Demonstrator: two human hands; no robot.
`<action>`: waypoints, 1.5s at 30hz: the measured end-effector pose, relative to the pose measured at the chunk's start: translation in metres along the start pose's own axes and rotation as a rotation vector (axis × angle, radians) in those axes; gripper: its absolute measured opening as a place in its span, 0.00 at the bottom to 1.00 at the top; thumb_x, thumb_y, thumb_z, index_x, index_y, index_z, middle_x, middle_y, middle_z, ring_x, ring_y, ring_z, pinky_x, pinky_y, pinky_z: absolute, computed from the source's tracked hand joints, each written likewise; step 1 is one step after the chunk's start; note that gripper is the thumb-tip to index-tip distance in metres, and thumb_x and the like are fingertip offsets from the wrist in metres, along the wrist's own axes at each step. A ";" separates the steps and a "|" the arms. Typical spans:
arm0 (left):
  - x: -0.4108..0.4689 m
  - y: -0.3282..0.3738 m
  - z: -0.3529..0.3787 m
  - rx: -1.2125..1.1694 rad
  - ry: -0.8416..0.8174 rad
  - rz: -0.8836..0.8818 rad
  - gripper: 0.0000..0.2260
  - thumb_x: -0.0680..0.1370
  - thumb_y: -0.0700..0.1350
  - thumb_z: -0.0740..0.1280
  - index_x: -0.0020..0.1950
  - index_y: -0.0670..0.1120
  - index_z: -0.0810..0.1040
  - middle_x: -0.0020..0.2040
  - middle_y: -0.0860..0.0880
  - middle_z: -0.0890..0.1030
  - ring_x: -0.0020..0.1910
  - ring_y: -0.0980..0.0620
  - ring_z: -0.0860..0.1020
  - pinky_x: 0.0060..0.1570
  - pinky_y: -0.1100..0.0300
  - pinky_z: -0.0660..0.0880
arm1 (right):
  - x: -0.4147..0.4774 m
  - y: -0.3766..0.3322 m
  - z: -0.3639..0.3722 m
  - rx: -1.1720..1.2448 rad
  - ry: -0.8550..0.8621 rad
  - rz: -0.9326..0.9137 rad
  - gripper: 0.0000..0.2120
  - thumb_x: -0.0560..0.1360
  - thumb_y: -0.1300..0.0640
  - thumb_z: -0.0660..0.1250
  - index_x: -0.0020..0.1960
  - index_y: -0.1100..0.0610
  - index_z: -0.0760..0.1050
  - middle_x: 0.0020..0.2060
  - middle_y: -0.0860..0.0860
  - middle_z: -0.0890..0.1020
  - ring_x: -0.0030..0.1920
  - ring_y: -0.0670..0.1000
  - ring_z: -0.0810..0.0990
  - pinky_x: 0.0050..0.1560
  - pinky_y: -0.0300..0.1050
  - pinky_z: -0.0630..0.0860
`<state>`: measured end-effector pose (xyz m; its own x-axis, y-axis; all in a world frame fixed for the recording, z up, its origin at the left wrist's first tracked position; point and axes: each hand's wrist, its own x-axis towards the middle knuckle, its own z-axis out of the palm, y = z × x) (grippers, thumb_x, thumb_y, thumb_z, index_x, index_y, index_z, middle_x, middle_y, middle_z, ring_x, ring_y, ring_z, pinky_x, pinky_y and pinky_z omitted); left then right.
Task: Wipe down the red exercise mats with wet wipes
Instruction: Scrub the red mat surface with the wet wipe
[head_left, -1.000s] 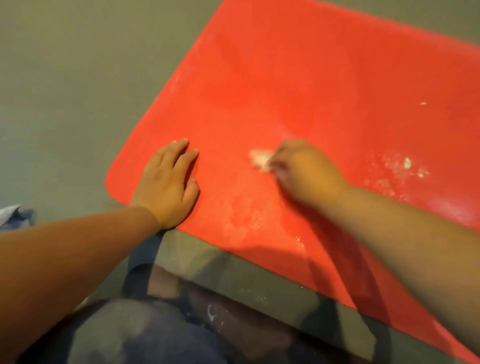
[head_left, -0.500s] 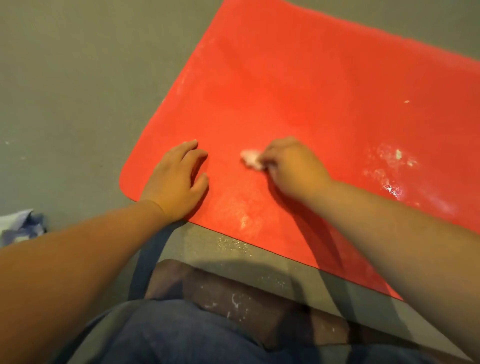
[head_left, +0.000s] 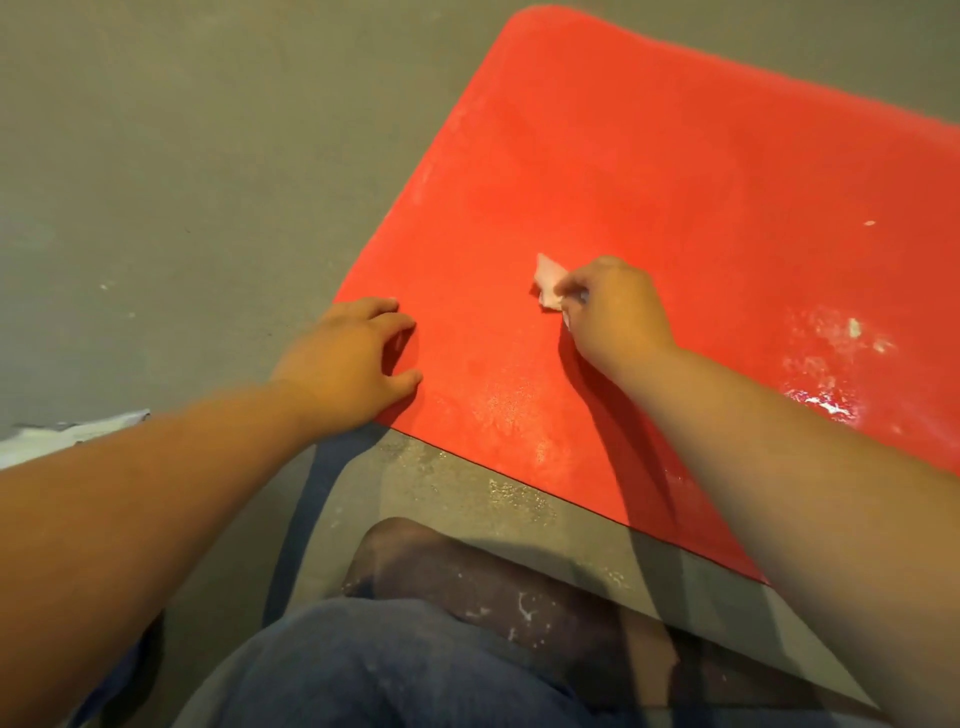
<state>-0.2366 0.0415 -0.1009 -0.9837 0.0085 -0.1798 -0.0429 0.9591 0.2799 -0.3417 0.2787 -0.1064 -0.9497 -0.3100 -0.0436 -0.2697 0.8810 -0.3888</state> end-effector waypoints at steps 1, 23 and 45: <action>-0.001 0.000 0.000 -0.022 0.029 0.006 0.25 0.72 0.52 0.71 0.68 0.47 0.74 0.70 0.48 0.71 0.67 0.45 0.69 0.67 0.53 0.64 | -0.001 -0.005 0.003 0.017 0.023 0.037 0.14 0.74 0.66 0.61 0.56 0.58 0.80 0.53 0.58 0.78 0.55 0.59 0.76 0.53 0.45 0.66; 0.000 0.150 0.040 0.084 -0.060 0.709 0.13 0.79 0.49 0.61 0.63 0.48 0.74 0.52 0.46 0.75 0.51 0.43 0.73 0.44 0.51 0.71 | -0.140 0.065 -0.027 0.266 0.183 0.203 0.15 0.73 0.69 0.59 0.52 0.57 0.80 0.49 0.52 0.80 0.52 0.51 0.77 0.55 0.39 0.69; -0.021 0.001 -0.006 0.056 0.106 0.264 0.11 0.80 0.46 0.65 0.49 0.39 0.81 0.48 0.38 0.75 0.45 0.38 0.77 0.43 0.55 0.69 | -0.111 0.002 0.015 0.279 0.186 0.144 0.15 0.71 0.69 0.57 0.47 0.55 0.78 0.47 0.50 0.77 0.54 0.52 0.71 0.51 0.34 0.62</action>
<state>-0.2169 0.0403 -0.0916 -0.9724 0.2333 -0.0073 0.2240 0.9417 0.2510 -0.2346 0.3096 -0.1160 -0.9944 -0.0970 0.0419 -0.1017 0.7715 -0.6280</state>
